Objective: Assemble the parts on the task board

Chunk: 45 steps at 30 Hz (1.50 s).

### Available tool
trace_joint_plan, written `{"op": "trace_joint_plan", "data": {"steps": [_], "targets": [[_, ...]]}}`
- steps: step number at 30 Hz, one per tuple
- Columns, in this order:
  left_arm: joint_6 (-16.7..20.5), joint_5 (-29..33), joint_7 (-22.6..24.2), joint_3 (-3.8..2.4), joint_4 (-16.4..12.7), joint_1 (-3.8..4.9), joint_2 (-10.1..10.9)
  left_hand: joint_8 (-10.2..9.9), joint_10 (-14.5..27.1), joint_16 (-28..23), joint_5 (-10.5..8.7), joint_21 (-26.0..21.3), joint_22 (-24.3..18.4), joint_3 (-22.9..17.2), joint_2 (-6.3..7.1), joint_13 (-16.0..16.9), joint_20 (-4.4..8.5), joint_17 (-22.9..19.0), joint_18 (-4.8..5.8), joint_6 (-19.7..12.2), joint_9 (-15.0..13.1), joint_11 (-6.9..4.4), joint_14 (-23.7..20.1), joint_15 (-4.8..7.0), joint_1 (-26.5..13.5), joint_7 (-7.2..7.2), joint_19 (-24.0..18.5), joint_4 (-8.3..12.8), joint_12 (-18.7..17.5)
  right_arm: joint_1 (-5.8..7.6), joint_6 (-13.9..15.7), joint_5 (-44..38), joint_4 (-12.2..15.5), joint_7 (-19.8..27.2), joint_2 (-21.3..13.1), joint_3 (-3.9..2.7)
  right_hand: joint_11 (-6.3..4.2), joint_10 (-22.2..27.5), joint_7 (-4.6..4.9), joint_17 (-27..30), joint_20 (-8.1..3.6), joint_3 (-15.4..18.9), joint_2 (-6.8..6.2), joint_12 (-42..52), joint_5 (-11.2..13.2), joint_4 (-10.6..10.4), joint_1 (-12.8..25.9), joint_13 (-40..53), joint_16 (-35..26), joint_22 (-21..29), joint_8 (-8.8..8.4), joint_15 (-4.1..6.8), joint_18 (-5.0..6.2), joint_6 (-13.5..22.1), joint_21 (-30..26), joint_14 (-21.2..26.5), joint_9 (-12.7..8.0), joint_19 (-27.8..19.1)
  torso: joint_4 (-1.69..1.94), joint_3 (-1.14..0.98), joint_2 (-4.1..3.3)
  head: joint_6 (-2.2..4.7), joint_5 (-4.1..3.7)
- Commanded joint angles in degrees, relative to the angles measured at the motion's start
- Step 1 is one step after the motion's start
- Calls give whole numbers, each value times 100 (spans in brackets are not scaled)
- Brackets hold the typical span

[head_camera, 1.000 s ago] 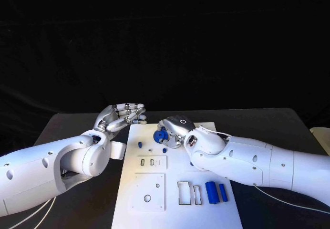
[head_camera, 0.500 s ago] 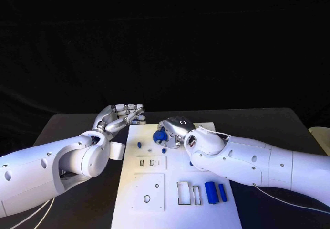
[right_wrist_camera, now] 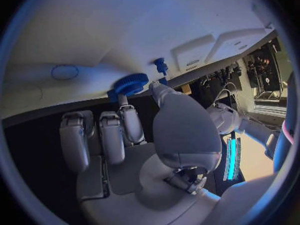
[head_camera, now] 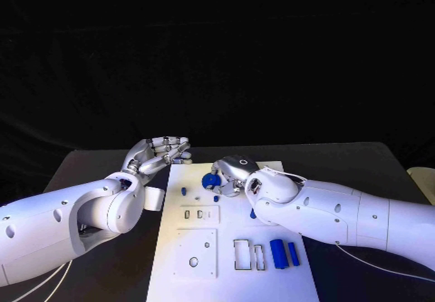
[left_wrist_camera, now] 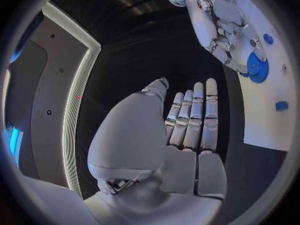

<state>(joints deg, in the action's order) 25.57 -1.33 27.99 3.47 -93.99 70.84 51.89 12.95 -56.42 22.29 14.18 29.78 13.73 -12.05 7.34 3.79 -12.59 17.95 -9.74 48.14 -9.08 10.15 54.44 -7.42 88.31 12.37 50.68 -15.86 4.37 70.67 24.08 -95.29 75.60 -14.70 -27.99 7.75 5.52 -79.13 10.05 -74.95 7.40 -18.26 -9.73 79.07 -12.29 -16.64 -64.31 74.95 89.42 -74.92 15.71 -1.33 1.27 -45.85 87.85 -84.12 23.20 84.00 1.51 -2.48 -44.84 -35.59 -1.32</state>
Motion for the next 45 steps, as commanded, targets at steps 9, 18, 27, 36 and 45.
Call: {"op": "trace_joint_plan", "data": {"steps": [9,18,27,36,45], "targets": [[-82,12,22,-5,-11,11,11,-23,35,-26,-25,34,10,-48,26,-2,1,9,-36,-14,10,21,-41,0,0,65,-47,3,-41,4,582,224,417,140,-445,-14,-36,-81,-18,-1378,-12,-244,55,85,-202,81,-153,333,23,-1318,-34,22,-66,-80,41,-559,-5,438,-11,2,8,26,-12],[-83,13,17,-4,-2,11,41,-24,35,-27,-24,35,11,-51,26,-2,0,10,-36,-14,10,21,-43,0,3,65,-50,5,-42,309,58,2060,1091,1181,-1673,-67,-27,-66,1,-1316,-19,-547,-170,70,317,585,-799,324,5,-1223,-116,21,-34,-78,-56,-544,-27,351,-78,18,57,48,-24],[-127,13,9,-3,34,8,10,-24,34,-27,-23,37,12,-55,27,-1,0,12,-36,-14,10,21,-44,-1,7,64,-55,9,-43,374,-670,2577,1299,1936,-2678,-73,-50,-66,-27,-1349,-24,-652,-308,72,308,984,-1211,330,14,-1219,-178,36,-31,-98,-68,-551,-42,343,-155,-8,109,18,-62],[-136,13,0,-2,67,5,-12,-25,34,-29,-22,43,16,-64,31,-1,-2,17,-36,-14,10,20,-48,-1,20,61,-67,19,-46,250,-524,2392,1154,1928,-3002,-66,-36,-52,1,-1358,-29,-710,-287,52,253,1059,-1279,311,16,-1222,-251,32,-32,-35,-68,-553,-67,344,-167,-31,120,-12,-42],[-143,12,-2,-1,85,4,-20,-25,34,-29,-22,43,16,-64,31,-1,-2,17,-36,-14,10,20,-48,-1,20,61,-67,19,-46,160,-249,2289,925,1780,-2890,-64,-17,-46,24,-1364,-20,-727,-280,45,224,1074,-1280,305,18,-1227,-291,16,-33,7,-65,-554,-80,347,-158,-25,113,-6,-43]]}}
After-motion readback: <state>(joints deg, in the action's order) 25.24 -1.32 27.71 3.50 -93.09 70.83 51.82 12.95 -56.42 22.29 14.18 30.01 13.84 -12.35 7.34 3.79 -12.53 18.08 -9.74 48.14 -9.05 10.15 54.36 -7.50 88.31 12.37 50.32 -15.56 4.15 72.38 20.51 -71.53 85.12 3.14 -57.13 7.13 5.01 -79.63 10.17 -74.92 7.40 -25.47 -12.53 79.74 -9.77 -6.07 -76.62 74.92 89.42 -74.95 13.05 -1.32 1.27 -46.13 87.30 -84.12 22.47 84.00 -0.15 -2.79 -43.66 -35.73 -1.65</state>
